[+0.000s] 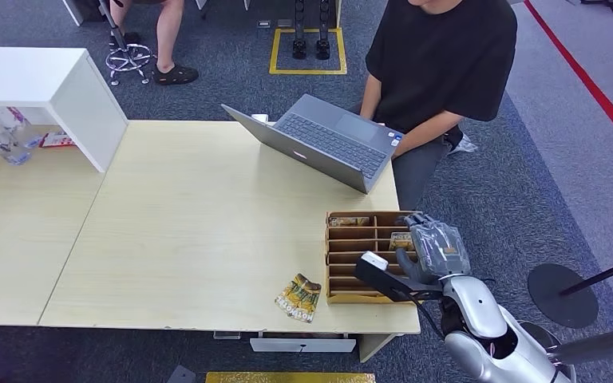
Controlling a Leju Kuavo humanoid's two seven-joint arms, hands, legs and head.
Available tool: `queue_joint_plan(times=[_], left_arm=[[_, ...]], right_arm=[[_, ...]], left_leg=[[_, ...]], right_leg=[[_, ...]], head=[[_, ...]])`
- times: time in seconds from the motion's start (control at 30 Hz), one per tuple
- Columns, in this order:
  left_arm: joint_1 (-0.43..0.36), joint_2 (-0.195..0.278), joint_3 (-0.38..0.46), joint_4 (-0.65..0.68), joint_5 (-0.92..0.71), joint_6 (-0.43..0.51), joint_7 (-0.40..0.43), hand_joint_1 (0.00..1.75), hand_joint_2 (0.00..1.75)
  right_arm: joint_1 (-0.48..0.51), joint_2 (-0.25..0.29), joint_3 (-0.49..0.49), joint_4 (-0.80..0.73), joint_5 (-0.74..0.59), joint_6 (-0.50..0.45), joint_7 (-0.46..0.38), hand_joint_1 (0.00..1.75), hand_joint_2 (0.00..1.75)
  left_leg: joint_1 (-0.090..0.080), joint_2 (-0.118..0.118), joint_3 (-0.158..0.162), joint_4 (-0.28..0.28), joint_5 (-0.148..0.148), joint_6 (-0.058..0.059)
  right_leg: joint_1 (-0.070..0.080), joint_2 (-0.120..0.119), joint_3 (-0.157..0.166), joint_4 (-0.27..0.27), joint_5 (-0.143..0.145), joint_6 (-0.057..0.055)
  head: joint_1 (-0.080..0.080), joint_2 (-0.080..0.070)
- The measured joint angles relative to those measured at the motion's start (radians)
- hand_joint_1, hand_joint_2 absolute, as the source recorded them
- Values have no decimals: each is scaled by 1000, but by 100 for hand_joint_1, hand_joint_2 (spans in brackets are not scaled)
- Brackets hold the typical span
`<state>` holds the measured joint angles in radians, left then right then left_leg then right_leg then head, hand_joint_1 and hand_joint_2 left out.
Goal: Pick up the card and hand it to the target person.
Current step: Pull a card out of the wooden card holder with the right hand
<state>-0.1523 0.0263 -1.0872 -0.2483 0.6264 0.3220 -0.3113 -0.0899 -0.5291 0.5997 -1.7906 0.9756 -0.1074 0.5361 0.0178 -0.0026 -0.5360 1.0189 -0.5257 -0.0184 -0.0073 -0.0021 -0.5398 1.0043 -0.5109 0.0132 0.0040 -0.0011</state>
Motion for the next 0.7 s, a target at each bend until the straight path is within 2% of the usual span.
queue_joint_plan(times=[0.7], left_arm=[[0,0,0,0,-7,0,2,0,0]], right_arm=[[0,-2,14,10,-28,21,8,79,175]], left_leg=[[0,0,0,0,0,0]], right_leg=[[0,0,0,0,0,0]], head=[[0,0]])
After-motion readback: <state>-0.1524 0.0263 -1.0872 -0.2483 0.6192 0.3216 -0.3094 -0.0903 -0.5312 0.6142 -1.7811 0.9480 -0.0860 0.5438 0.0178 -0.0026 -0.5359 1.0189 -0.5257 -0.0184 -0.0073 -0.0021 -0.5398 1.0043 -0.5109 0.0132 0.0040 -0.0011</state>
